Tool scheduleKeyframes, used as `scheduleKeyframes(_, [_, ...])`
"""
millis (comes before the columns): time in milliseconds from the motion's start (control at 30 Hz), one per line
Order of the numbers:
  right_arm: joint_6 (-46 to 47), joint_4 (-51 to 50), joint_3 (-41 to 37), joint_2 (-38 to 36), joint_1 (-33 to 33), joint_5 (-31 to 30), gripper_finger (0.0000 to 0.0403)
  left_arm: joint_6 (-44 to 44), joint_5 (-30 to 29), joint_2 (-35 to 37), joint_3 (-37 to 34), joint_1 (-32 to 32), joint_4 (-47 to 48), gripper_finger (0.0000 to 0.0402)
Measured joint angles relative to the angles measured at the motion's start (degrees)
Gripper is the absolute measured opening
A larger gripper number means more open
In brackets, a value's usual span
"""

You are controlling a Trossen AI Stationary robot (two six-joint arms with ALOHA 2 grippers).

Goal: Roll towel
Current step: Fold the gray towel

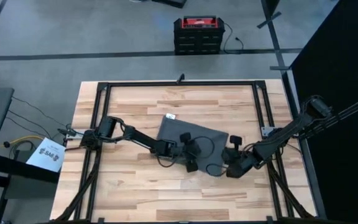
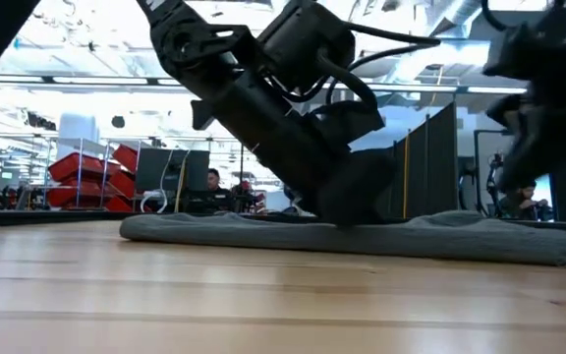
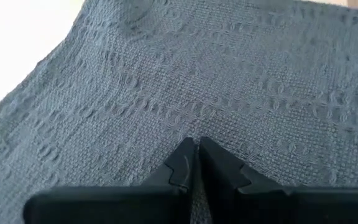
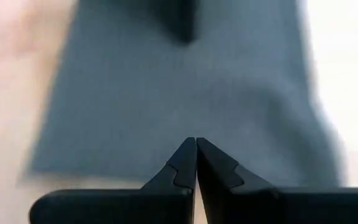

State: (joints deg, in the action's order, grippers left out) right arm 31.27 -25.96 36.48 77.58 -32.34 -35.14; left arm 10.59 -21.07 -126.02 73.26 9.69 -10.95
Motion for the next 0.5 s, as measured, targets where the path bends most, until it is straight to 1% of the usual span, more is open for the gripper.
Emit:
scheduleKeyframes(67, [-3.7,6.1,-1.7,0.4,2.7,-3.9,0.0,1.2,-0.1,0.0,0.0,-0.1,0.3,0.0015])
scheduleKeyframes(133, [-7.4,12.7,-3.4,2.0,6.7,-3.8,0.0,1.5,-0.2,0.0,0.0,-0.2,0.8,0.0015])
scheduleKeyframes(233, [-10.0,21.0,-5.9,4.8,12.4,-3.3,0.0,2.1,-0.3,0.0,0.0,-0.2,1.8,0.0015])
scheduleKeyframes(300, [-10.1,21.4,-6.1,6.5,15.0,0.4,0.0,3.3,-1.2,0.0,0.1,-0.3,4.3,0.0015])
scheduleKeyframes(400, [-9.4,19.3,-6.1,8.3,15.8,6.6,0.0,4.8,-5.2,0.1,0.0,-0.5,7.7,0.0015])
scheduleKeyframes(433, [-8.9,18.9,-6.1,8.7,15.6,8.0,0.0,5.0,-6.1,0.1,0.0,-0.5,8.4,0.0015])
scheduleKeyframes(500, [-7.8,18.0,-5.9,9.3,15.1,8.4,0.0,5.2,-6.3,0.1,0.0,-0.7,9.0,0.0015])
